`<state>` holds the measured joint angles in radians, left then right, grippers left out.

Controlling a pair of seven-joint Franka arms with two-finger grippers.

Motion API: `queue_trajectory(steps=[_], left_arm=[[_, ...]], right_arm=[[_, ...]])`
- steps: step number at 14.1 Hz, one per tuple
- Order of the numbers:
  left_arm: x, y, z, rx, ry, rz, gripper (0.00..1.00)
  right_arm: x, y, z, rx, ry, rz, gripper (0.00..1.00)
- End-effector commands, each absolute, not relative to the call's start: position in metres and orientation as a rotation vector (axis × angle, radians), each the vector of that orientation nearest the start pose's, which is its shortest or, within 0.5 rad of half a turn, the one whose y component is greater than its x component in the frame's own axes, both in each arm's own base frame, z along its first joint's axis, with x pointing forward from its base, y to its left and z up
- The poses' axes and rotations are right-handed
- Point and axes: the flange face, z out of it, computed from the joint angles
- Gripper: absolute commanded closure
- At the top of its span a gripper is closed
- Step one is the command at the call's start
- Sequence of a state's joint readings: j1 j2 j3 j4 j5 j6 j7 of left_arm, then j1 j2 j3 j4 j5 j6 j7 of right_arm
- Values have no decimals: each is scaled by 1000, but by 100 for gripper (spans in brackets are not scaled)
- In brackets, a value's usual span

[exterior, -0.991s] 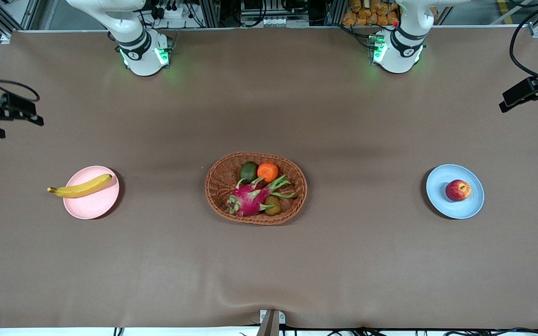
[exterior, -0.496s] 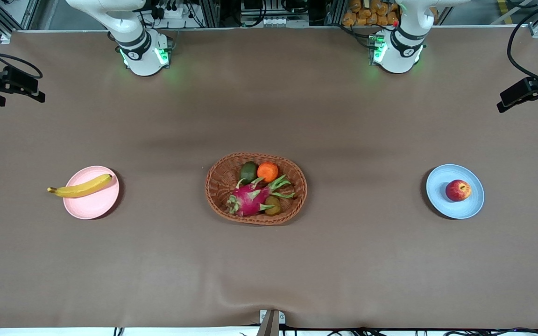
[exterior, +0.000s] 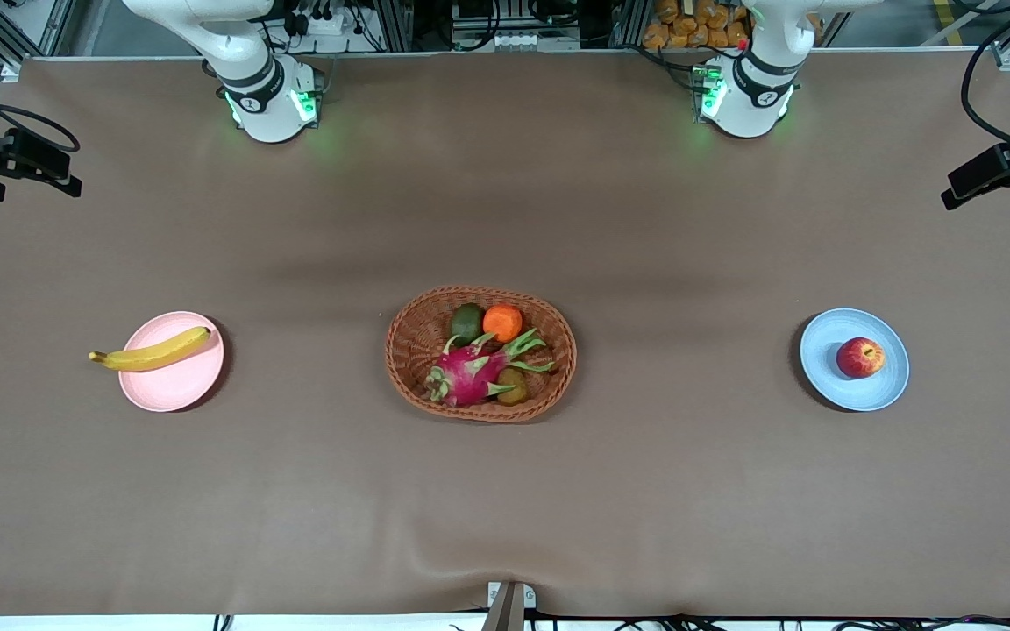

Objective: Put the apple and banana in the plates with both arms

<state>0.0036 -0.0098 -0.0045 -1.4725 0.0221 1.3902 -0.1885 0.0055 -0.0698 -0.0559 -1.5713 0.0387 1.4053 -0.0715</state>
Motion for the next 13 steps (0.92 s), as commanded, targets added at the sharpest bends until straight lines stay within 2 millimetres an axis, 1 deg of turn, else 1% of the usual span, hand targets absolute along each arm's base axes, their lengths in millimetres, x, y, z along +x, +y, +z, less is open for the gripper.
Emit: queue_trajectory(steps=[1, 3, 5, 7, 10, 13], left_arm=[[524, 10, 665, -3089, -281, 117, 0], [524, 13, 665, -3084, -286, 114, 0], [523, 13, 665, -3084, -286, 114, 0], [523, 12, 667, -3085, -287, 110, 0], [524, 9, 666, -3085, -275, 112, 0], [526, 4, 665, -3086, -260, 114, 0]], right_arm=[[510, -23, 656, -3107, -3, 120, 0], [508, -17, 657, -3105, 82, 133, 0], [507, -15, 659, -3107, 89, 126, 0], [509, -18, 668, -3098, 105, 95, 0], [509, -17, 674, -3100, 103, 76, 0], [509, -21, 676, -3099, 115, 69, 0]])
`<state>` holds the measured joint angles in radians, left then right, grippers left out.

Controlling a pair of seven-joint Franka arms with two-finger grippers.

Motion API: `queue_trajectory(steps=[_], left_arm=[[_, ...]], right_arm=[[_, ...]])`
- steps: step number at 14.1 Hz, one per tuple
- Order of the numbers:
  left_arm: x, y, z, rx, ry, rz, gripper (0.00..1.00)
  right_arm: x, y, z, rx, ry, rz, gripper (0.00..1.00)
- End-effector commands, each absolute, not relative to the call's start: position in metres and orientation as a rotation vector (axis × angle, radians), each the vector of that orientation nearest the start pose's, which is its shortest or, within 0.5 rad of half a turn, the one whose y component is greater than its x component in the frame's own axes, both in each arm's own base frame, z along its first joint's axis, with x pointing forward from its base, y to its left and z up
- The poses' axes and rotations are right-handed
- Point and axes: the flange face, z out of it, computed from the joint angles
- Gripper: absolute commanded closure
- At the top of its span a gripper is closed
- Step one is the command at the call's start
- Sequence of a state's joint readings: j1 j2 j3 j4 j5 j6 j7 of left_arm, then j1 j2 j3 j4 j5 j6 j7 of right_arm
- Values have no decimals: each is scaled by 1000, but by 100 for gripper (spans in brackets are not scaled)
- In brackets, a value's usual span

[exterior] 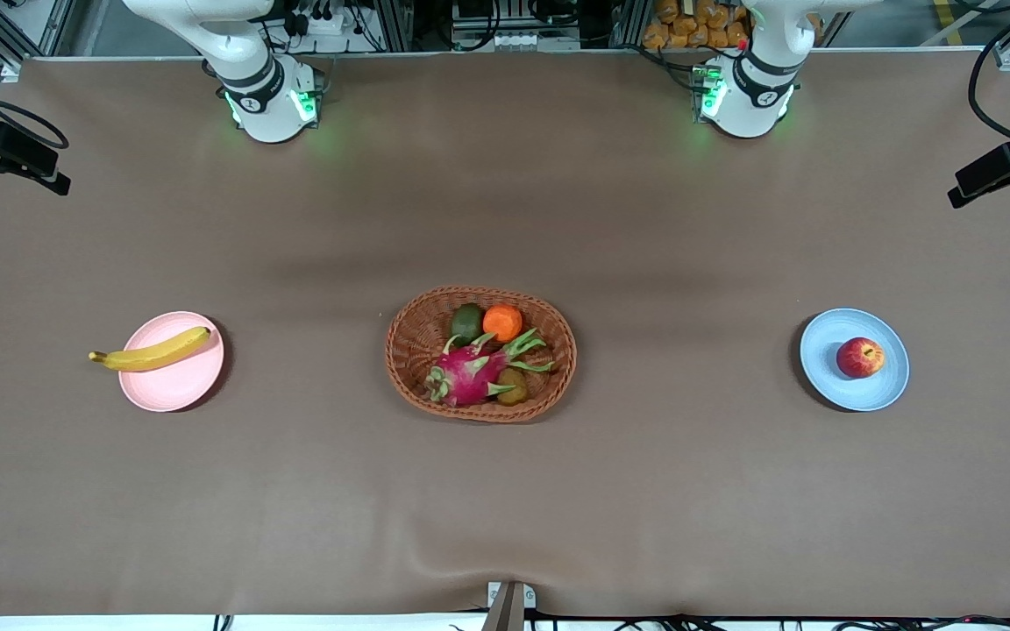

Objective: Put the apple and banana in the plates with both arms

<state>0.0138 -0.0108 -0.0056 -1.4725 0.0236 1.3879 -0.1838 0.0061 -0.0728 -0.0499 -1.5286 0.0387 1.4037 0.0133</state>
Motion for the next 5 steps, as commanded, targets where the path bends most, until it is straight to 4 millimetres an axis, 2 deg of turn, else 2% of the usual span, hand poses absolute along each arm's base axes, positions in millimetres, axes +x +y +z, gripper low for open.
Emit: queue_trajectory(steps=[1, 5], left_arm=[[526, 2, 665, -3088, -255, 112, 0], [525, -3, 666, -3097, -245, 113, 0]], right_arm=[[509, -20, 677, -3100, 112, 66, 0], [510, -17, 681, -3099, 100, 45, 0]])
